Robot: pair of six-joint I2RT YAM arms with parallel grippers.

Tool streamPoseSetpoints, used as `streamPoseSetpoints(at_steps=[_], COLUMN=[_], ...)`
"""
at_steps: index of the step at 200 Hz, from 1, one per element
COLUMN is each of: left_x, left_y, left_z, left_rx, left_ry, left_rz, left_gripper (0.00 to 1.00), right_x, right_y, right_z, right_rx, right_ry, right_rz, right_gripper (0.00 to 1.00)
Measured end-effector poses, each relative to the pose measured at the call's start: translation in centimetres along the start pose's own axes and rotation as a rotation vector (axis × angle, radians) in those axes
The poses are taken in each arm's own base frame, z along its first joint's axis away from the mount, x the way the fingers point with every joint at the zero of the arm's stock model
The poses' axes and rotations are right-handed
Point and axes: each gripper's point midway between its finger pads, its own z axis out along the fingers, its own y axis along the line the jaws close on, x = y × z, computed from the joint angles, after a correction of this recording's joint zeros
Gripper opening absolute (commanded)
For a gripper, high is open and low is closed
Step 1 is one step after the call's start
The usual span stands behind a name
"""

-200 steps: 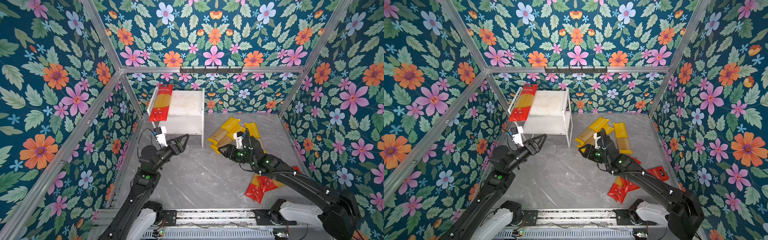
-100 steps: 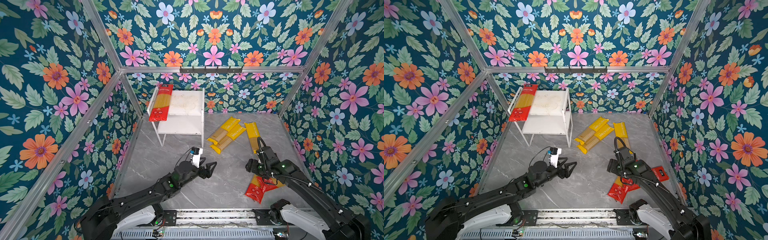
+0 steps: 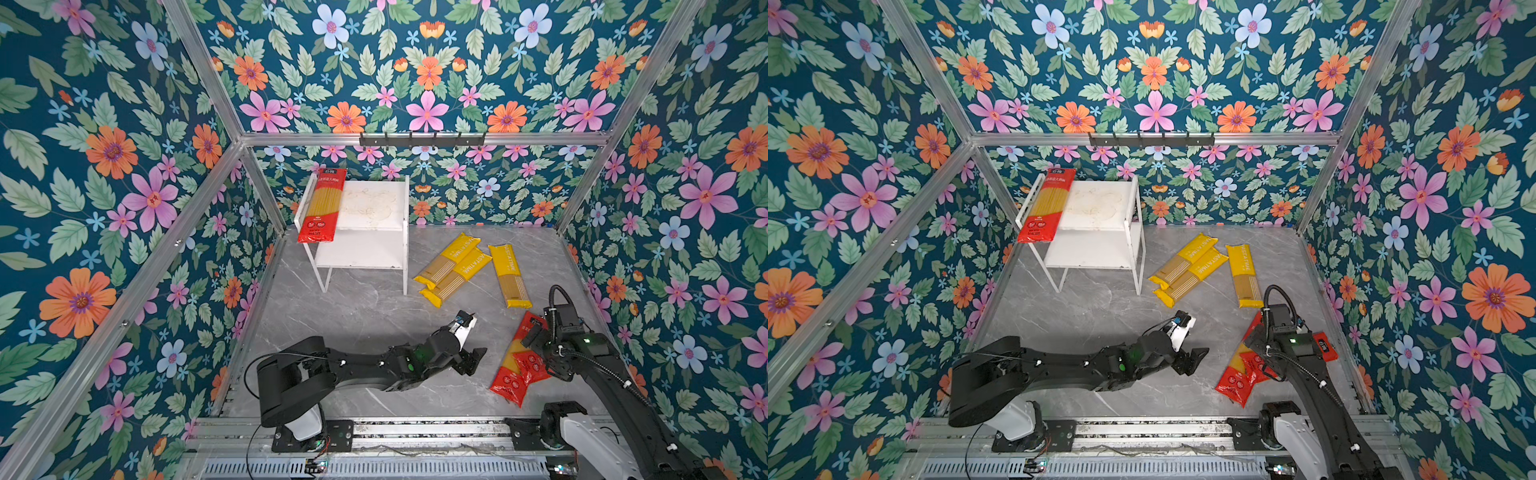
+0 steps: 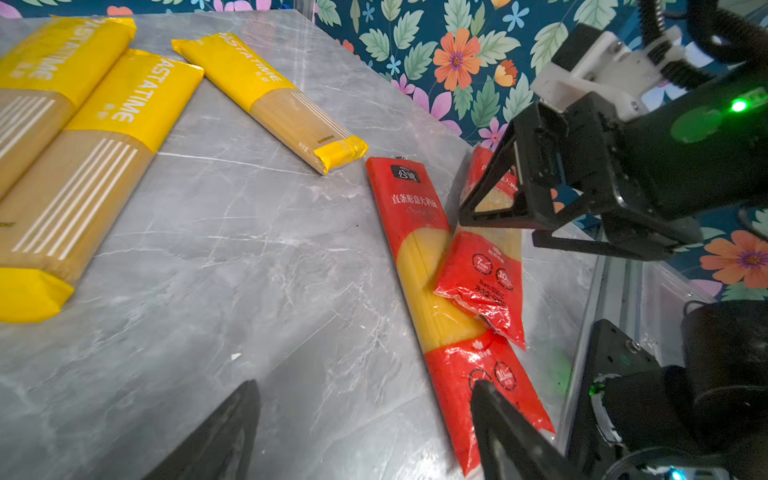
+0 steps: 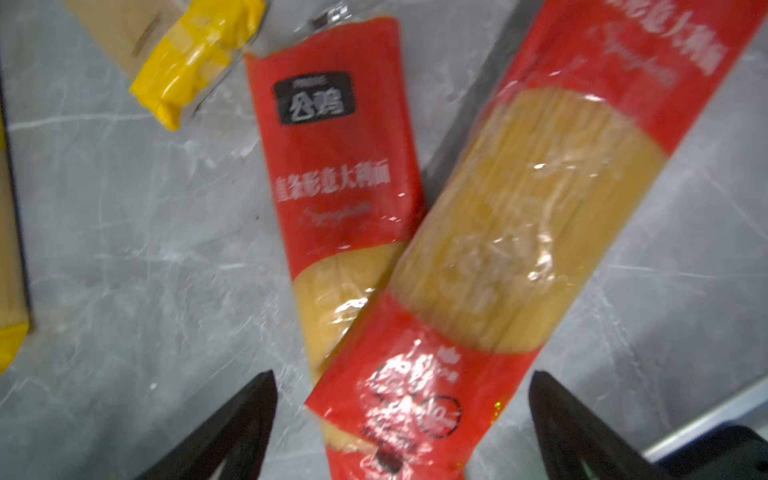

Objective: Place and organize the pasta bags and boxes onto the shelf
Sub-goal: 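Move the right gripper over the remaining red bags while the left arm draws back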

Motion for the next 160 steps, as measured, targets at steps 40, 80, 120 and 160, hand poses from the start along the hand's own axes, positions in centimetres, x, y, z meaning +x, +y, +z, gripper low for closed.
streamPoseSetpoints(at_steps=[40, 80, 120, 160], left_x=[-0.1, -0.4, 0.3, 0.5], left_y=[-0.5, -0.6, 0.0, 0.2], left_z=[0.6, 0.1, -0.3, -0.5], left_rx=[0.015, 0.020, 0.006, 0.002], left_ry=[0.003, -0.002, 0.009, 0.010], left_rz=[0.003, 0.014, 0.016, 0.015], left_gripper=[0.82, 0.82, 0.82, 0.82], right_x=[-2.1, -3.0, -3.5, -3.8], right_y=[-3.1, -3.0, -3.3, -4.3], right_z=[0.5, 2.0, 4.1, 5.7], right_rx=[0.023, 0.018, 0.024, 0.038], right_ry=[-0.027, -0.011, 0.012, 0.005], right_rz=[0.261, 0.340, 0.397, 0.439], right_gripper=[0.98, 0.98, 0.98, 0.96])
